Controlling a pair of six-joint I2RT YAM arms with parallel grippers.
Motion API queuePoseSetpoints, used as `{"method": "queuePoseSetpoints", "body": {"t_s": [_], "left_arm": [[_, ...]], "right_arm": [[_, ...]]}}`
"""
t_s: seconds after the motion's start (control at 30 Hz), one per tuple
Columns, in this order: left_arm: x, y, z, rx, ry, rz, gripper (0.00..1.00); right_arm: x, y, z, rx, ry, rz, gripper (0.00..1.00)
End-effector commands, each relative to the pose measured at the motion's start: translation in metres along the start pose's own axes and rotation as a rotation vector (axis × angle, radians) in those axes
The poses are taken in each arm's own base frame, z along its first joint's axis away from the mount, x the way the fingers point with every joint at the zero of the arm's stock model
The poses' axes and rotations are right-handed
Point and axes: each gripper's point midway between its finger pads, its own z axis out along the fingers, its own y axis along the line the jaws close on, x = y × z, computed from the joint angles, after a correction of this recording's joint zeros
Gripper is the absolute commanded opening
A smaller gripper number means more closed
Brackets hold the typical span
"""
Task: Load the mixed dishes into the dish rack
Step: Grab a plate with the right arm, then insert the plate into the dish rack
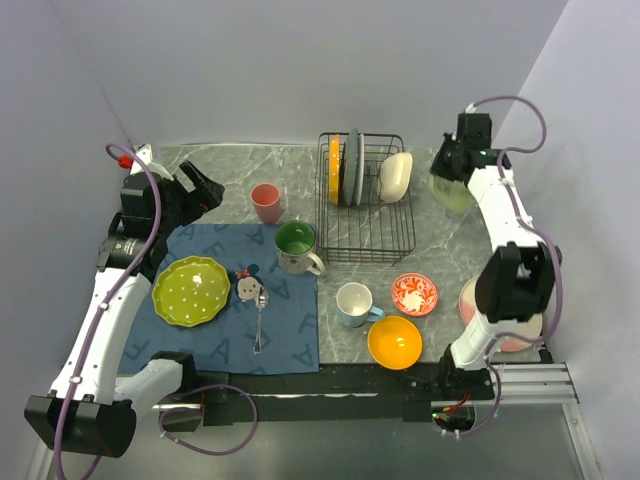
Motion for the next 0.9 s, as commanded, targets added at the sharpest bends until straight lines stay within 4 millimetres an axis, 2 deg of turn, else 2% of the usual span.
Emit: {"method": "queuePoseSetpoints", "body": {"t_s": [0.0,0.03,0.07,0.17,0.27,0.37,0.57,0.6,0.73,0.87], "left_arm": [[-0.01,-0.003,-0.007,0.015,-0.043,0.009,0.97],[-0.01,-0.003,-0.007,0.015,-0.043,0.009,0.97],[-0.01,-0.003,-0.007,0.015,-0.043,0.009,0.97],[-0.011,-0.004,-0.008,0.017,-0.045,0.007,0.97],[-0.012,-0.005,-0.01,0.019,-0.048,0.009,0.97],[-0.016,-0.001,-0.012,-0.003,-0.067,0.009,0.97],[-0.019,-0.002,-0.014,-0.004,-0.075,0.008,0.97],[-0.018,-0.002,-0.014,-0.002,-0.072,0.008,0.97],[-0.019,-0.004,-0.016,0.003,-0.076,0.005,0.97],[-0.022,-0.004,-0.018,0.002,-0.082,0.007,0.97]], "right_arm": [[-0.042,0.062,-0.056,-0.32,-0.155,-0.059,0.0],[-0.048,0.071,-0.065,-0.375,-0.18,-0.068,0.0],[-0.047,0.088,-0.075,-0.474,-0.169,-0.084,0.0],[-0.05,0.119,-0.095,-0.664,-0.157,-0.1,0.0],[-0.05,0.142,-0.106,-0.82,-0.139,-0.102,0.0],[-0.05,0.156,-0.106,-0.923,-0.121,-0.087,0.0],[-0.04,0.17,-0.098,-1.064,-0.054,-0.061,0.0],[-0.039,0.171,-0.09,-1.078,-0.039,-0.052,0.0],[-0.032,0.178,-0.082,-1.159,0.018,-0.027,0.0],[-0.027,0.178,-0.063,-1.163,0.065,-0.007,0.0]]}}
